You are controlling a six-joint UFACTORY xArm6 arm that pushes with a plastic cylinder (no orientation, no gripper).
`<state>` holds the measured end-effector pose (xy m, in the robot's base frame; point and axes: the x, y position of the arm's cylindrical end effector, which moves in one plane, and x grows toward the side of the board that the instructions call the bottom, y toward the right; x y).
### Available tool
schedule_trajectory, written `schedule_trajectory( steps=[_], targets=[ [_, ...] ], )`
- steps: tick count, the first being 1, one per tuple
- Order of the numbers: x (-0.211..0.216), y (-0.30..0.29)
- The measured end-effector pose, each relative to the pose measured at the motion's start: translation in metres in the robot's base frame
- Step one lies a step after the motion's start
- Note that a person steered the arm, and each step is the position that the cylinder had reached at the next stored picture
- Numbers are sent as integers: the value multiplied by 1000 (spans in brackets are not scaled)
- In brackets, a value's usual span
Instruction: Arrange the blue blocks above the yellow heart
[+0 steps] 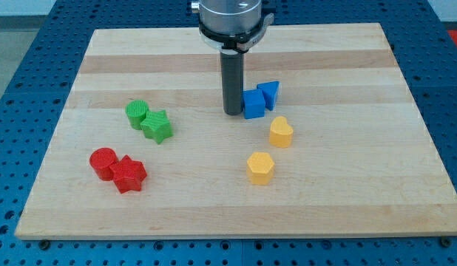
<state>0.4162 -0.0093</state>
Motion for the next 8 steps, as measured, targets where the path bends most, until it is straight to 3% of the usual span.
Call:
schedule_trajectory(
  steps=[3,8],
  targets=[
    [26,-22],
    [15,28]
  ],
)
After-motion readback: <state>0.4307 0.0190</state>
